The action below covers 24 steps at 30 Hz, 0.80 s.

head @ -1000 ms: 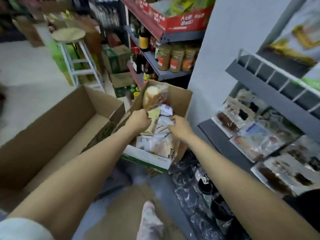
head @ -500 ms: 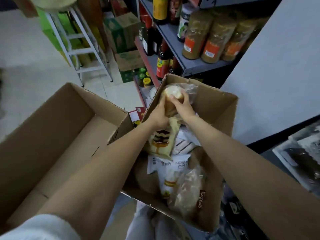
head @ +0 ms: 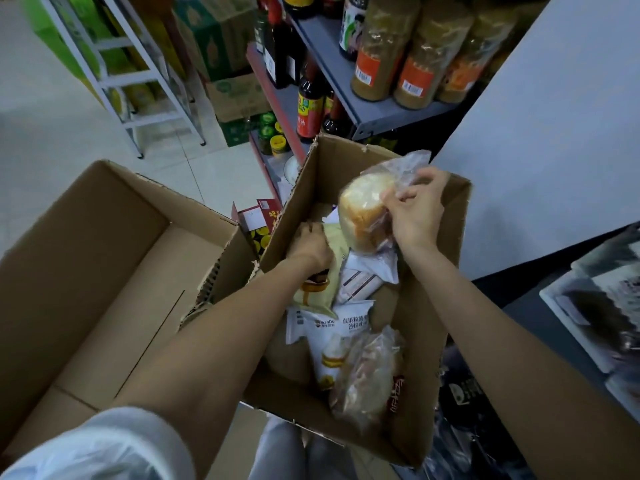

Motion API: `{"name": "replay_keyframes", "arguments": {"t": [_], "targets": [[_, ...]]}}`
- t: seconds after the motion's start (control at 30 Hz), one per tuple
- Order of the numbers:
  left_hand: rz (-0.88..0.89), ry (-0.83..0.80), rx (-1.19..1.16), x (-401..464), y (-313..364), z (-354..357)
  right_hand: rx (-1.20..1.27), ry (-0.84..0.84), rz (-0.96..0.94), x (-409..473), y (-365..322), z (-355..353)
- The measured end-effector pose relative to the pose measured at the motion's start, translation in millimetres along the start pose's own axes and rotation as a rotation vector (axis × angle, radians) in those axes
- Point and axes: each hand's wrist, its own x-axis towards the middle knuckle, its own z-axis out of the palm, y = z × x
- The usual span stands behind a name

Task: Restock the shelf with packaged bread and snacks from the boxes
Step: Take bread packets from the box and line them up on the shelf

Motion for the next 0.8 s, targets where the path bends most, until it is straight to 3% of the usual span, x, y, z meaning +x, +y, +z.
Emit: {"name": "replay_keyframes", "arguments": {"t": [0.17, 0.23, 0.37, 0.67, 0.8], "targets": [[0.153, 0.013, 0.192, 20.9, 5.4, -3.2, -0.307, -0.142, 0.075, 6.0, 6.6, -10.6], [0.163, 0.117, 0.279, 20.4, 7.8, -6.8, -0.358, -0.187, 0.055, 6.8, 10.7, -12.0], [0.205, 0.271, 0.419, -1.3, 5.7, -10.4, -0.320, -0.176, 0.026, -1.8, 10.5, -24.8], [0.632, 0.557, 0.414, -103.6, 20.4, -60.2, -0.187, -0.091, -0.078, -45.7, -35.3, -71.2], [0.662, 0.541, 0.515, -163.4, 49.4, -97.1, -0.175, -0.056, -0.111, -75.0, -65.3, -87.7]]}}
